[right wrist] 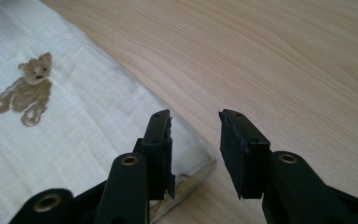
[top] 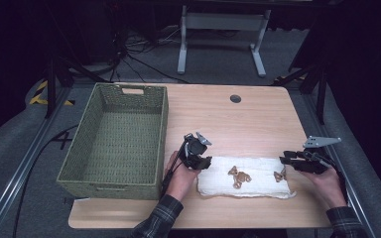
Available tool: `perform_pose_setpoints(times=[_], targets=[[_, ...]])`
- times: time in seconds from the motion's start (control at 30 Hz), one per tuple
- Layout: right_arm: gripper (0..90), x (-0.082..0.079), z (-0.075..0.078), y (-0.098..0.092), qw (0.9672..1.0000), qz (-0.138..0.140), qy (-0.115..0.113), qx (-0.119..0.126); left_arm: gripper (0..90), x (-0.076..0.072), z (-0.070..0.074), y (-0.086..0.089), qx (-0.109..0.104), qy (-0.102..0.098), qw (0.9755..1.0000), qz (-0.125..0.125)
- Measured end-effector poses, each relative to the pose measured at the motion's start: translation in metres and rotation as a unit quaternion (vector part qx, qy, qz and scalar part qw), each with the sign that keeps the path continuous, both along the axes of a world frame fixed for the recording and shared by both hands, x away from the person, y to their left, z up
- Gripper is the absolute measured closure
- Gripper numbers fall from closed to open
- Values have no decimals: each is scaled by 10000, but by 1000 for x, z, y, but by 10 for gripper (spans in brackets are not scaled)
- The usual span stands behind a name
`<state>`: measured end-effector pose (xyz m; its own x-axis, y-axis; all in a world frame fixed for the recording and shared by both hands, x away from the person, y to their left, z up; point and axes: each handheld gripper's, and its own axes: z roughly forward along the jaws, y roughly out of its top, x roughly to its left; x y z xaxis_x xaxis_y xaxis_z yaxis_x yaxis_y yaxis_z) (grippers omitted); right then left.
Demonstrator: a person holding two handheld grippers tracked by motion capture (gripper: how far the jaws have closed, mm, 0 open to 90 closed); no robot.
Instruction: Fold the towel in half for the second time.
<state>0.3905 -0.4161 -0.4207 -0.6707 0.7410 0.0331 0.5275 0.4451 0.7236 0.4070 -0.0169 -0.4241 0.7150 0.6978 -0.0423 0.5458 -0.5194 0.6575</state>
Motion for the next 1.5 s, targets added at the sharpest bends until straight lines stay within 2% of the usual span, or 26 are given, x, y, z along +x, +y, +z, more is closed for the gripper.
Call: perform_pose_setpoints(times=[0.23, 0.33, 0.4, 0.47, 0.5, 0.63, 0.73, 0.93, 1.0, 1.03, 1.1, 1.27, 1.37, 1.43, 1.5], targets=[[648, 17, -12, -3, 9999, -86, 125, -35, 531, 9, -6, 4, 59, 92, 9998, 145], [655, 21, -19, 0, 9994, -64, 264, -206, 531, 11, -7, 5, 56, 97, 9997, 195], [656, 21, -21, 0, 9993, -66, 302, -232, 531, 11, -8, 5, 41, 119, 9997, 207], [668, 21, -25, 1, 9987, -45, 343, -376, 531, 12, -9, 6, 57, 118, 9997, 211], [699, 20, -27, 2, 9987, -6, 300, -407, 531, 13, -9, 7, 66, 117, 9997, 218], [761, 20, -27, 0, 9989, -38, 330, -346, 533, 16, -11, 8, 64, 158, 9996, 210], [811, 20, -28, 1, 9990, -10, 356, -287, 535, 20, -17, 9, 154, 210, 9995, 196], [840, 19, -28, 2, 9989, 11, 369, -303, 547, 23, -26, 6, 302, 345, 9989, 129], [843, 19, -28, 2, 9989, 10, 375, -297, 552, 24, -28, 5, 261, 343, 9991, 46], [847, 19, -28, 2, 9989, 10, 384, -275, 577, 24, -28, 5, 261, 295, 9992, 25], [851, 19, -28, 1, 9989, 12, 395, -251, 625, 24, -28, 5, 240, 326, 9991, -111], [864, 19, -28, 1, 9989, 11, 402, -240, 819, 22, -28, 3, 173, 379, 9985, -365], [875, 19, -28, 2, 9989, 6, 400, -235, 855, 22, -27, 2, 217, 374, 9983, -399], [879, 20, -28, 1, 9988, 11, 403, -266, 862, 21, -27, 2, 213, 433, 9983, -327], [881, 19, -27, 1, 9987, -14, 382, -328, 865, 20, -26, 2, 243, 411, 9984, -301]])
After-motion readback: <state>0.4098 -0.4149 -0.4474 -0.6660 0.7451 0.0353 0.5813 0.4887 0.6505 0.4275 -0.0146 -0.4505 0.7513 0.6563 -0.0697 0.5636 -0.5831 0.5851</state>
